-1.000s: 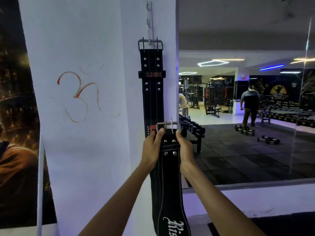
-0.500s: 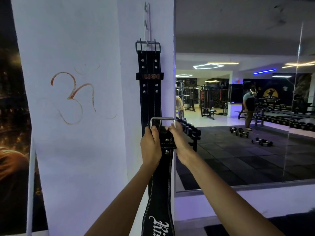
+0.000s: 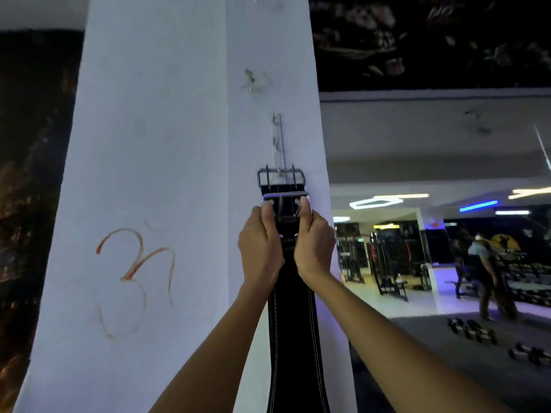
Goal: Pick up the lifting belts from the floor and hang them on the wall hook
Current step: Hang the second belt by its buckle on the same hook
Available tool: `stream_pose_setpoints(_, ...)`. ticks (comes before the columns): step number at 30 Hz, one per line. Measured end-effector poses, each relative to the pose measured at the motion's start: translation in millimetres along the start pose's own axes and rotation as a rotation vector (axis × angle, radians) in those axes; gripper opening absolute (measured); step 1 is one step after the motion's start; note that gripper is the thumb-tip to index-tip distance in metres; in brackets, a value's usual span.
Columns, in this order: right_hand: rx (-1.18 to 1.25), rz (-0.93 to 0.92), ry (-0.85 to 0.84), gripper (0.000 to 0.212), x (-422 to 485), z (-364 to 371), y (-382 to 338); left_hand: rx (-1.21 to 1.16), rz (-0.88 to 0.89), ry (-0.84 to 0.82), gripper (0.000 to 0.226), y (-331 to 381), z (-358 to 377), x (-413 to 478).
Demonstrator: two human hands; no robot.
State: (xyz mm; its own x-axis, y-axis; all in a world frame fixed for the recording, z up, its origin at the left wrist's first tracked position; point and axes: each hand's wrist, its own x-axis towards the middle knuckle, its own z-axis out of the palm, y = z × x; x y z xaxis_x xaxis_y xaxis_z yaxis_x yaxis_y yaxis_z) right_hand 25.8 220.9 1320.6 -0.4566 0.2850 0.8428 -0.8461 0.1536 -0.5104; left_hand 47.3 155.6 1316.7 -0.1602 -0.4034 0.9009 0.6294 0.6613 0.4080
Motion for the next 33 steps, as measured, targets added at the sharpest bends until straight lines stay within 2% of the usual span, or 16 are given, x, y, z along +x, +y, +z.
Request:
stream_pose_setpoints(4, -0.130, -0.078, 0.001, 0.068, 80, 38, 4, 0.091, 0.010, 0.141, 0.051, -10, 41, 74)
stream_pose_setpoints(9, -0.164, -0.134, 0.020, 0.065, 188, 86, -7, 0.136, 0.005, 0.145, 0.054, -13, 84, 185)
stream_pose_setpoints(11, -0.189, -0.108, 0.021, 0.062, 221, 103, -6, 0.214, -0.049, 0.116, 0.050, -15, 98, 218)
stream_pose_setpoints(16, -0.272, 0.028, -0.062, 0.049, 261, 127, 11, 0.391, -0.120, -0.116, 0.042, -32, 118, 259)
stream_pose_setpoints(20, -0.336, -0.084, -0.165, 0.059, 261, 117, 26, 0.464, -0.057, -0.121, 0.039, -34, 112, 253)
stream_pose_setpoints(23, -0.239, -0.171, -0.290, 0.068, 251, 110, 43, 0.309, 0.022, -0.078, 0.040, -41, 112, 231)
stream_pose_setpoints(27, -0.038, -0.165, -0.333, 0.041, 251, 109, 41, 0.023, -0.008, -0.105, 0.051, -54, 114, 233)
stream_pose_setpoints(29, 0.033, -0.126, -0.368, 0.037, 254, 109, 36, -0.021, 0.049, -0.111, 0.047, -58, 114, 230)
stream_pose_setpoints(31, 0.074, -0.081, -0.332, 0.037, 257, 113, 35, -0.051, 0.057, -0.128, 0.042, -61, 115, 234)
stream_pose_setpoints(33, 0.046, -0.035, -0.258, 0.031, 260, 118, 34, -0.145, -0.035, -0.155, 0.039, -60, 116, 245)
